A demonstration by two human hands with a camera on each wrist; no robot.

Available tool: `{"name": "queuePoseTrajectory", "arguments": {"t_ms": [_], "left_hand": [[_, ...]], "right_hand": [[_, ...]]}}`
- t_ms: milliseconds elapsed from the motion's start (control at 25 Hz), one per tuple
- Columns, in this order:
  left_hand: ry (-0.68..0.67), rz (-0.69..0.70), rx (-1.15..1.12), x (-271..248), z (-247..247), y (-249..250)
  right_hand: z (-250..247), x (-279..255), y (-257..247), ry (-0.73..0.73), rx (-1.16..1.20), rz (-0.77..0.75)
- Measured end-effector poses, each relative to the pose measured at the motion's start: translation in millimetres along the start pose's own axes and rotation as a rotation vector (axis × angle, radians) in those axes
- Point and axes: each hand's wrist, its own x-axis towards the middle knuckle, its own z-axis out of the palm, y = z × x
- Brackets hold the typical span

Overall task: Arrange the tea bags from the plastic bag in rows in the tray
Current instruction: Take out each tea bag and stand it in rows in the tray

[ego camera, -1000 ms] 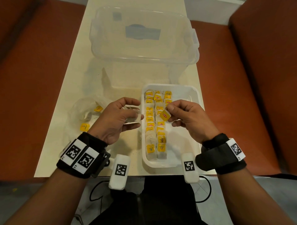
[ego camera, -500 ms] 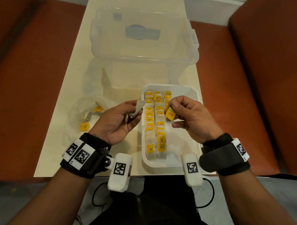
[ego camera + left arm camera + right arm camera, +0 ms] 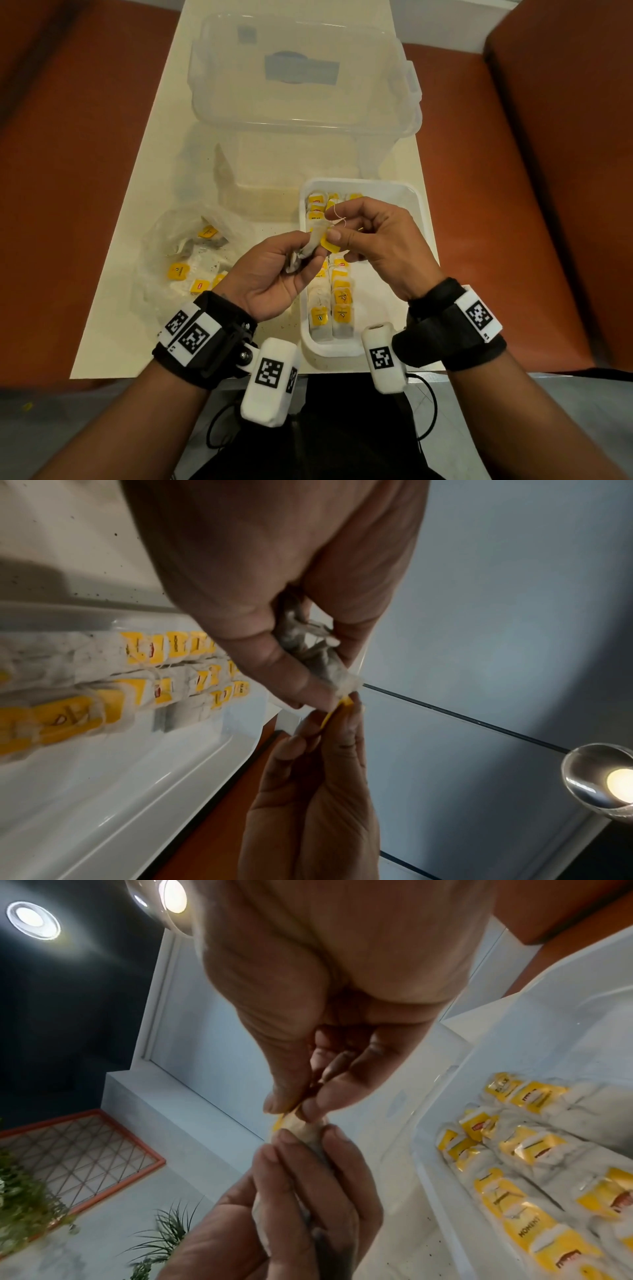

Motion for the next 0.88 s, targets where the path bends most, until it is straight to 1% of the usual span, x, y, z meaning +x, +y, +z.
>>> {"name": "queuePoseTrajectory", "arguments": {"t_ms": [120, 200, 320, 400, 480, 560, 720, 880], "left_hand": [[0.006, -0.016, 0.011, 1, -1, -1], [0.001, -0.040, 0.084, -2, 0, -1], [-0.020, -0.079, 0.230, -7, 1, 0], [-0.033, -0.041, 0.362, -10, 2, -1], [-0.061, 0.027, 0.517, -14, 4, -1], [-0.077, 0.087, 0.617, -15, 6, -3], [-0.014, 0.123, 0.640, -11, 7, -6], [0.006, 0.147, 0.633, -7, 7, -9]], "right_hand": [[0, 0, 3, 0.018, -0.070, 0.017], [0, -1, 3, 0.016, -0.118, 0.025], [-2, 0, 3, -0.007, -0.119, 0.041], [-7, 2, 5, 0.004, -0.096, 0.054], [-11, 5, 6, 0.019, -0.084, 0.068], [-15, 6, 6, 0.008, -0.059, 0.094], [-20, 3, 4, -0.051, 0.043, 0.139], [-21, -1, 10, -0.066, 0.099, 0.199]]}}
